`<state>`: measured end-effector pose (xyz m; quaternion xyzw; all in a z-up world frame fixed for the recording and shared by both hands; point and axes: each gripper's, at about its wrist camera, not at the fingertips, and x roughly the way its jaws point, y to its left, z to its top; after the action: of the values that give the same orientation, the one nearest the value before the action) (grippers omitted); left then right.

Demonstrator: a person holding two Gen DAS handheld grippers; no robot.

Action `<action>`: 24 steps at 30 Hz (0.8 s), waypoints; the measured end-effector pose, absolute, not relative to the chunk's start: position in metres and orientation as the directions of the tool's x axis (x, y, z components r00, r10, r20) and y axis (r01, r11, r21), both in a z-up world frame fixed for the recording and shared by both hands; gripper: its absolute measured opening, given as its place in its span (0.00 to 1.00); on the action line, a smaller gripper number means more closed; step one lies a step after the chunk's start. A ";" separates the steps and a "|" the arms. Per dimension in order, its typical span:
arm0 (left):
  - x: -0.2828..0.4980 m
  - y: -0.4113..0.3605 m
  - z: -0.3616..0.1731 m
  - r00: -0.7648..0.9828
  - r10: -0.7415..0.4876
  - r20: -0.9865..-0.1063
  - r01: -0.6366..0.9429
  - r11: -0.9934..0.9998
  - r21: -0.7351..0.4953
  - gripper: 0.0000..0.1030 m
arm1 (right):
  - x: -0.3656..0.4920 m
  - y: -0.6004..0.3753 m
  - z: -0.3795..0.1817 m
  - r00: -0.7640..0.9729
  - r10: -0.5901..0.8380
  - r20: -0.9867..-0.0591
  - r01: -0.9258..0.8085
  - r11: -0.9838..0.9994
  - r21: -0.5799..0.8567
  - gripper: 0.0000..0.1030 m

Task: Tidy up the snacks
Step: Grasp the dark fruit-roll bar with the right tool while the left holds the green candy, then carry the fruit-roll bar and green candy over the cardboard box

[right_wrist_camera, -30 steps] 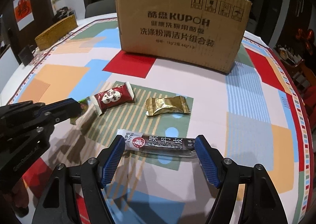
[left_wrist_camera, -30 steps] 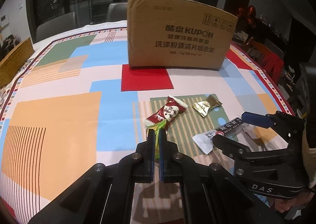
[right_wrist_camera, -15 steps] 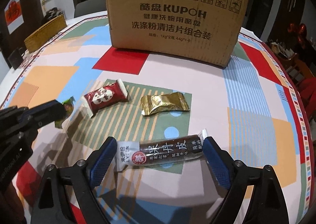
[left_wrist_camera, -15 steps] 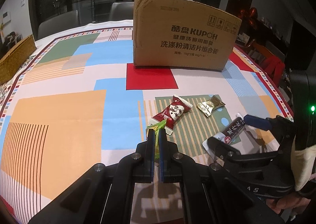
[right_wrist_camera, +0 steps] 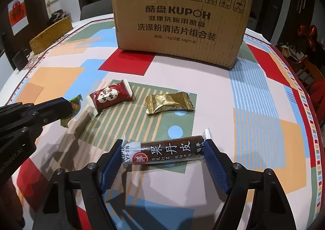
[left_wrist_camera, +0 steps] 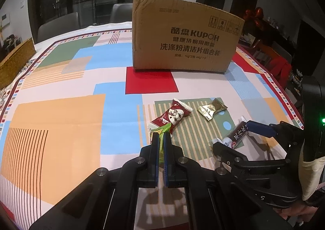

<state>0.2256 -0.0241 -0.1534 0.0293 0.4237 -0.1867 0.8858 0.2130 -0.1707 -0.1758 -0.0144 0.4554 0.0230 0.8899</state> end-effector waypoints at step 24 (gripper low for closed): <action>0.234 -0.038 -0.097 0.630 -0.328 -0.704 0.377 0.922 -0.093 0.05 | 0.218 -0.194 -0.102 0.701 0.018 -0.713 -0.008 1.000 0.017 0.76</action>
<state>0.2345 -0.0383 -0.0969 0.0318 0.3834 -0.1954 0.9021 0.2183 -0.1944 -0.1021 0.0064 0.3864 0.0071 0.9223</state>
